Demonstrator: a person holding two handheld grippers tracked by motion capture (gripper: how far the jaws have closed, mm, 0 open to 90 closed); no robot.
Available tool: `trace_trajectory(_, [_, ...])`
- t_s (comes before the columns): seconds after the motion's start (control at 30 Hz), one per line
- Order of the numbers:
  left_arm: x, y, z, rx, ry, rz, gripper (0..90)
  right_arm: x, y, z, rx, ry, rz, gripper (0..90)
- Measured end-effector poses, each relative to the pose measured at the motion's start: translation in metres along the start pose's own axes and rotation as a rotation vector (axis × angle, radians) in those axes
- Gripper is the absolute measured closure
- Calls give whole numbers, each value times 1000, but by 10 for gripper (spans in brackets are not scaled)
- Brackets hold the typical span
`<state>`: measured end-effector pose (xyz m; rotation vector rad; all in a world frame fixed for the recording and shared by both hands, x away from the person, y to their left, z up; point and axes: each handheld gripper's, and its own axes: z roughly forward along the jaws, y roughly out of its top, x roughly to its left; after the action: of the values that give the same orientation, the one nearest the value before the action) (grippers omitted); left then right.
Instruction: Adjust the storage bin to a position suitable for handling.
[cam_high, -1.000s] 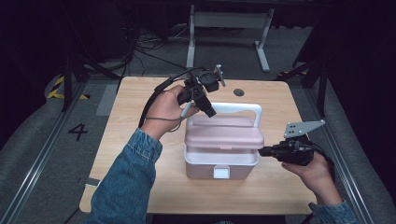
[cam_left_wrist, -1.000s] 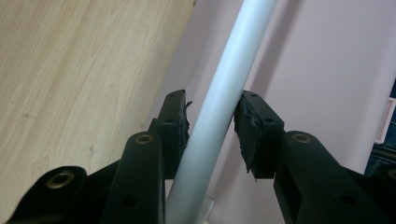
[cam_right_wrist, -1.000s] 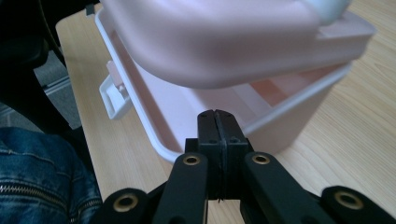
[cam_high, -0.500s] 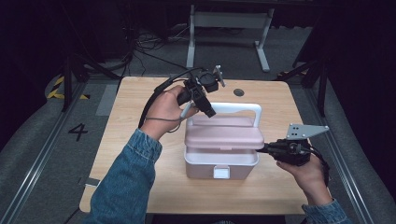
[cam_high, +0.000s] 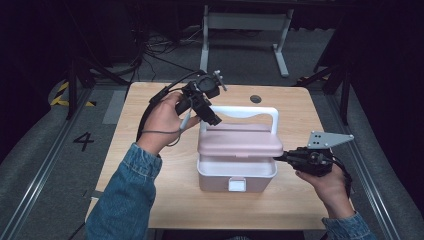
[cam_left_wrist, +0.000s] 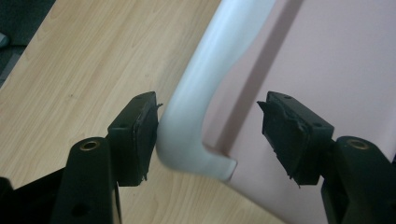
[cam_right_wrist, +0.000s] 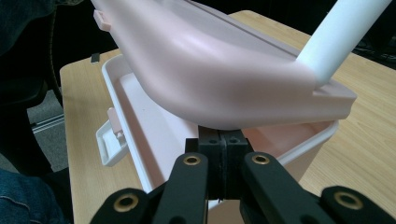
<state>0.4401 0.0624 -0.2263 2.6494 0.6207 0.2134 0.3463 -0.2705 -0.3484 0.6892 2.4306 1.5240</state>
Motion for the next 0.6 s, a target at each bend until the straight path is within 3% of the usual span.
trace_trajectory(0.27, [0, -33, -18, -9, 48, -53, 347, 0, 3, 0, -19, -4, 12, 900])
trace_trajectory(0.47, [-2, -55, -19, 10, 46, -72, 349, -1, 6, -1, -45, -11, 16, 900])
trace_trajectory(0.6, [-3, -74, -16, 17, 22, -99, 352, 0, 8, -2, -51, -14, 19, 900])
